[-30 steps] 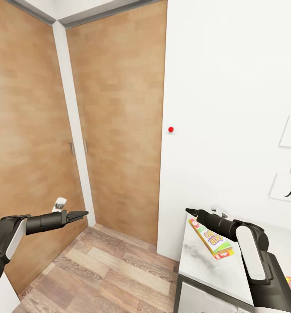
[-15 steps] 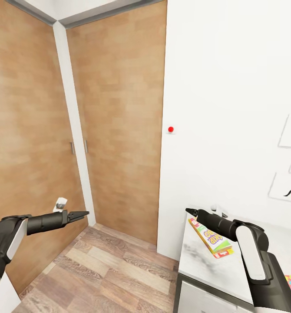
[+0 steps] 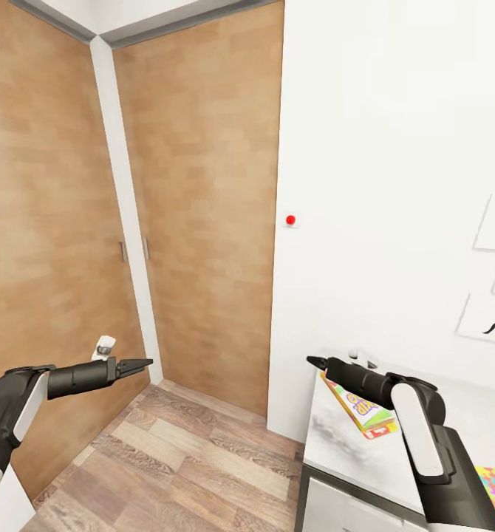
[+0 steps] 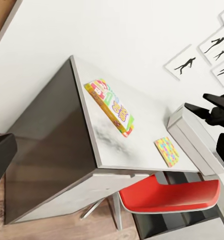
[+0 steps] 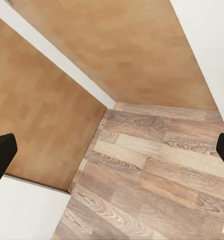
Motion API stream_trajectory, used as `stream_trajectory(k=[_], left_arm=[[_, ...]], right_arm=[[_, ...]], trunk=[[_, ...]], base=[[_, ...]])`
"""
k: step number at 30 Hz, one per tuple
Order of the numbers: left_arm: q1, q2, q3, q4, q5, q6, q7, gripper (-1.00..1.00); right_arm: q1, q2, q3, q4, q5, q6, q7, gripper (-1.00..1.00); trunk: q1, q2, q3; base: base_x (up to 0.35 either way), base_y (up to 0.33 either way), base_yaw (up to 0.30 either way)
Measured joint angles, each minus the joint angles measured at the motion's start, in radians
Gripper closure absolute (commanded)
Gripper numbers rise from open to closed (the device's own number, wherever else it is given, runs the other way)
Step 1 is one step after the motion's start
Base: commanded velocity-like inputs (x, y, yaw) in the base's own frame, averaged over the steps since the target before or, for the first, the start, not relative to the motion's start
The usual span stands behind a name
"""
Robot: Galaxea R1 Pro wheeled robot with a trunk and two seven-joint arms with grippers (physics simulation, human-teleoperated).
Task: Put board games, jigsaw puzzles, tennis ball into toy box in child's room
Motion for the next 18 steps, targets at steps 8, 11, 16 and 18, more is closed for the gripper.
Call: stream_trajectory(k=[8, 11, 16, 18], left_arm=[[0.000, -0.001, 0.000, -0.001, 0.001, -0.001, 0.000, -1.00], [0.000, -0.001, 0.000, -0.001, 0.000, -0.001, 0.000, -1.00], [0.000, -0.001, 0.000, -0.001, 0.000, -0.001, -0.001, -1.00], [0.000, -0.001, 0.000, -0.001, 0.001, -0.001, -0.001, -1.00]], right_arm=[[0.000, 0.000, 0.010, 0.000, 0.001, 0.000, 0.000, -1.00], [0.000, 0.000, 0.011, 0.000, 0.001, -0.001, 0.000, -1.00], [0.000, 0.000, 0.012, 0.000, 0.001, 0.000, 0.000, -1.00], [0.000, 0.000, 0.012, 0.000, 0.001, 0.000, 0.000, -1.00]], trunk=[[0.000, 0.000, 0.000], [0.000, 0.000, 0.000], [0.000, 0.000, 0.000], [0.000, 0.000, 0.000]], base=[[-0.011, -0.001, 0.000], [-0.089, -0.033, 0.000], [-0.143, -0.127, 0.000], [-0.124, -0.214, 0.000]])
